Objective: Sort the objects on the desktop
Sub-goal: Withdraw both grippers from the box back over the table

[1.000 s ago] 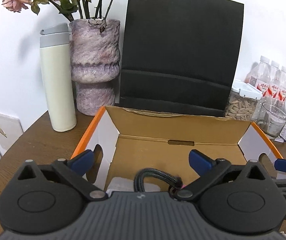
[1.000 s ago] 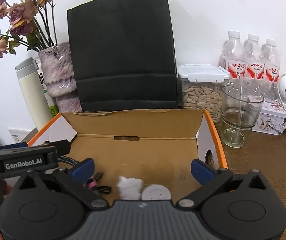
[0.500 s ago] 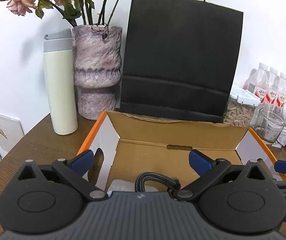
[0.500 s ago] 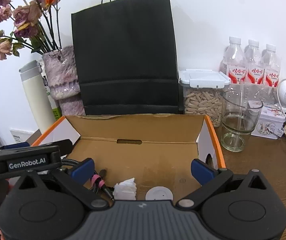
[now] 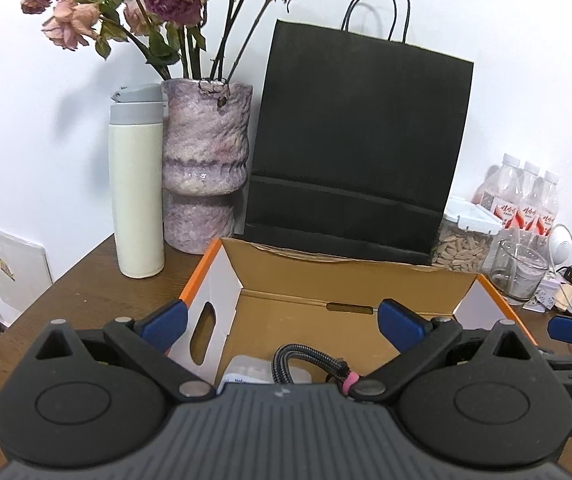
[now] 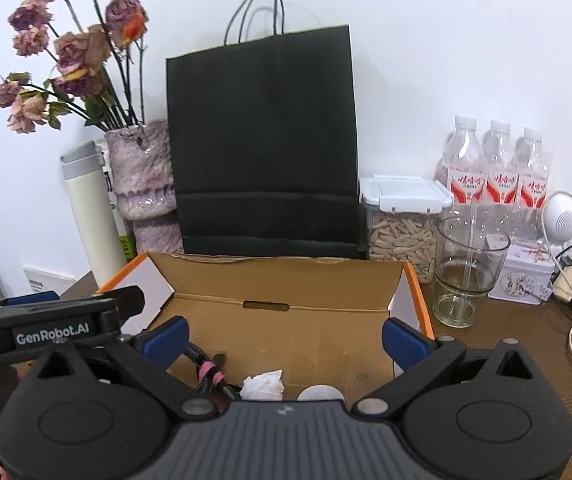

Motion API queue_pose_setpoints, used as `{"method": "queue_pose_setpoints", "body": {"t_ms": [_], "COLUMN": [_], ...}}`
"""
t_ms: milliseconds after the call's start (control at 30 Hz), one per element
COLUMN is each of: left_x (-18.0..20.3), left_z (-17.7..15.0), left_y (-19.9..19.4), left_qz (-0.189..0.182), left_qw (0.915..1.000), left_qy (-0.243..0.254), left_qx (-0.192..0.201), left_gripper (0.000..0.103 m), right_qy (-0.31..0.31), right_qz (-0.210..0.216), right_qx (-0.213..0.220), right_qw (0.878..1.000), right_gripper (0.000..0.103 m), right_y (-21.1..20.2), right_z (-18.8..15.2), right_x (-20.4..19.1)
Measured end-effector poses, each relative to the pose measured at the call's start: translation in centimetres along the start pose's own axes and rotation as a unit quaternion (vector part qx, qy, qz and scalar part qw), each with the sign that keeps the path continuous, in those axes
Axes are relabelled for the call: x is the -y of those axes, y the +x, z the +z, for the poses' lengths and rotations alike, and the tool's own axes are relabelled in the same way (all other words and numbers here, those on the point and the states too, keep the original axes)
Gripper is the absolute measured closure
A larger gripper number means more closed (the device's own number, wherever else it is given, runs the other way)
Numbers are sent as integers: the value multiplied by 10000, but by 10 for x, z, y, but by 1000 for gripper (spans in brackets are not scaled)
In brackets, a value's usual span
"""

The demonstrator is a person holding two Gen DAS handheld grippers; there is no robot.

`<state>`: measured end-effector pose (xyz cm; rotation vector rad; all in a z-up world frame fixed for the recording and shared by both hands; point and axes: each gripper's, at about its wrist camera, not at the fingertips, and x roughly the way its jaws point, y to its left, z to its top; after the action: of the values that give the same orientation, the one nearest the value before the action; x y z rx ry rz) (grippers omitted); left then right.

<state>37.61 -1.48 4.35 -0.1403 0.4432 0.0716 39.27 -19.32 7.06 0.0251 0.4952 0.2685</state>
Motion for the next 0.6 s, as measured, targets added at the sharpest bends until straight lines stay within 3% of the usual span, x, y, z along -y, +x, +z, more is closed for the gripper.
{"method": "queue_pose_setpoints", "body": {"t_ms": [600], "left_x": [-7], "left_z": [-19], "left_y": [-71], "left_qz": [-141], "left_qw": [9997], "left_qy": [-145], "left_qx": [142], "left_gripper": [0], "right_qy": [-84], "right_qz": [38], "right_qx": [211], "right_qw": [9997], "right_gripper": [0], "right_y": [-63], "right_z": [-23], "right_x": [-10]}}
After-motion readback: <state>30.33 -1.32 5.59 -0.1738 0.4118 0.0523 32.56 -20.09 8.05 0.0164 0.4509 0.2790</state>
